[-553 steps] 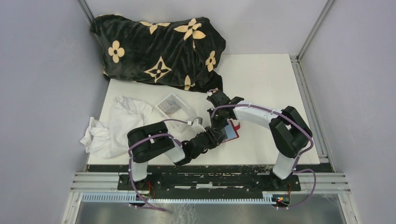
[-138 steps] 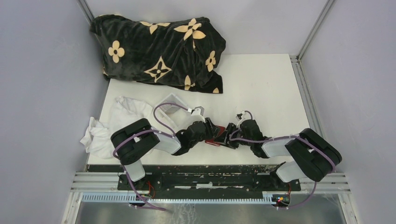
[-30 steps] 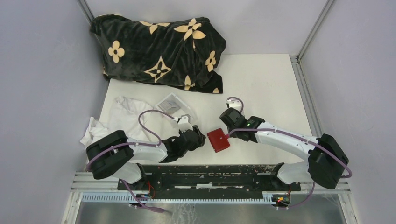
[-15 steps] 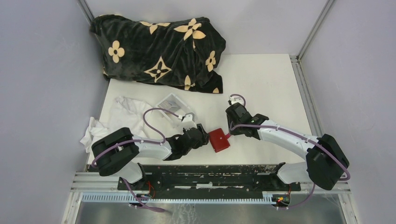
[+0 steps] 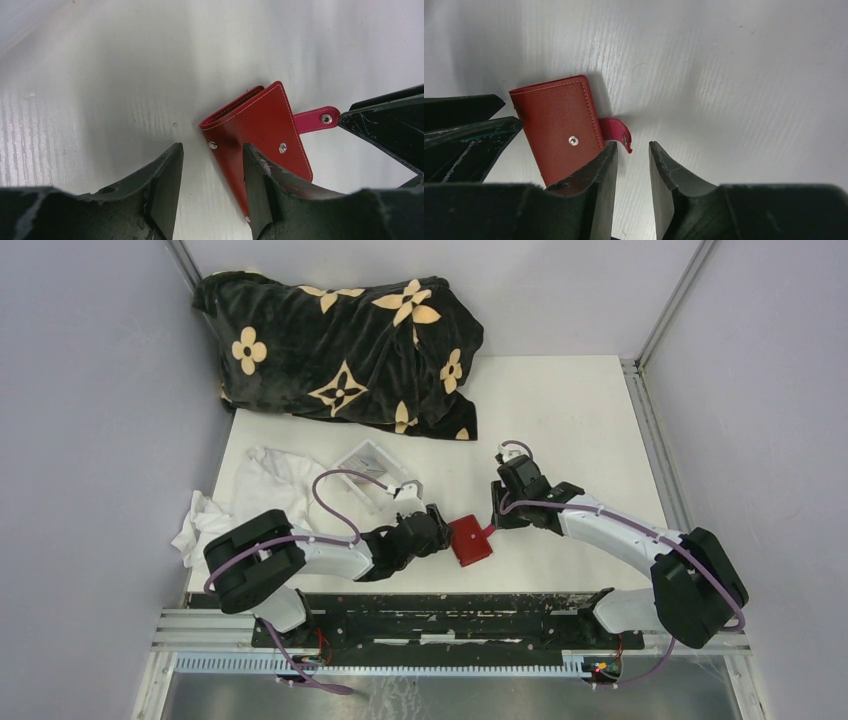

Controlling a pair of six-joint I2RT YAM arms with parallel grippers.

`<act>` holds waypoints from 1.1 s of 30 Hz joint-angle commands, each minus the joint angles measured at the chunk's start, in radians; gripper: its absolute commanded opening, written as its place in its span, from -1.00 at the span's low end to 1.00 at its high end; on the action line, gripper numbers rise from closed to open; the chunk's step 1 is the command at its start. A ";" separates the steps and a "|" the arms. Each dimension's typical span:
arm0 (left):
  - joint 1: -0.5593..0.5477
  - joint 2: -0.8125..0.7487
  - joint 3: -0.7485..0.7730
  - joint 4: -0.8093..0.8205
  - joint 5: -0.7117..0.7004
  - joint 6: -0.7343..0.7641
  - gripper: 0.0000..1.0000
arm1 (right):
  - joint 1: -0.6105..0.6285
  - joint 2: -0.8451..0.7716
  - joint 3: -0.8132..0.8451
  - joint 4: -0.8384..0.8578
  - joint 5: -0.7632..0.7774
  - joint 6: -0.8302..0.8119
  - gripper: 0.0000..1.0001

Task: Put the credit cards into the card holder
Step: Turn over the card holder at the center of the board, then close the card holder at the center of the board.

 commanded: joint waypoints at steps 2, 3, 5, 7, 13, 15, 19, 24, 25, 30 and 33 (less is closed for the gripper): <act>-0.004 0.019 0.042 0.029 0.001 0.008 0.10 | -0.031 -0.016 -0.013 0.058 -0.075 -0.005 -0.32; -0.004 0.022 0.044 0.029 0.001 0.007 0.10 | -0.036 -0.014 -0.014 0.060 -0.083 -0.004 -0.34; -0.004 0.024 0.046 0.029 0.002 0.007 0.10 | -0.046 -0.012 -0.016 0.065 -0.097 -0.003 -0.36; -0.003 0.028 0.050 0.028 0.004 0.006 0.10 | -0.057 -0.008 -0.019 0.073 -0.116 -0.002 -0.40; -0.004 0.040 0.055 0.029 0.006 0.006 0.10 | -0.075 0.011 -0.021 0.093 -0.162 0.001 -0.46; -0.004 0.044 0.056 0.031 0.007 0.007 0.10 | -0.077 0.020 -0.019 0.095 -0.171 0.002 -0.47; -0.003 0.046 0.058 0.032 0.008 0.008 0.10 | -0.079 0.031 -0.019 0.102 -0.180 0.004 -0.47; -0.002 0.047 0.061 0.032 0.007 0.010 0.10 | -0.084 0.038 -0.021 0.103 -0.188 0.004 -0.54; -0.002 0.048 0.062 0.033 0.007 0.011 0.10 | -0.084 0.038 -0.020 0.103 -0.191 0.003 -0.57; -0.002 0.057 0.062 0.036 0.009 0.010 0.10 | -0.087 0.037 -0.023 0.105 -0.198 0.001 -0.72; -0.002 0.062 0.062 0.038 0.012 0.010 0.10 | -0.087 0.028 -0.026 0.103 -0.196 0.002 -0.75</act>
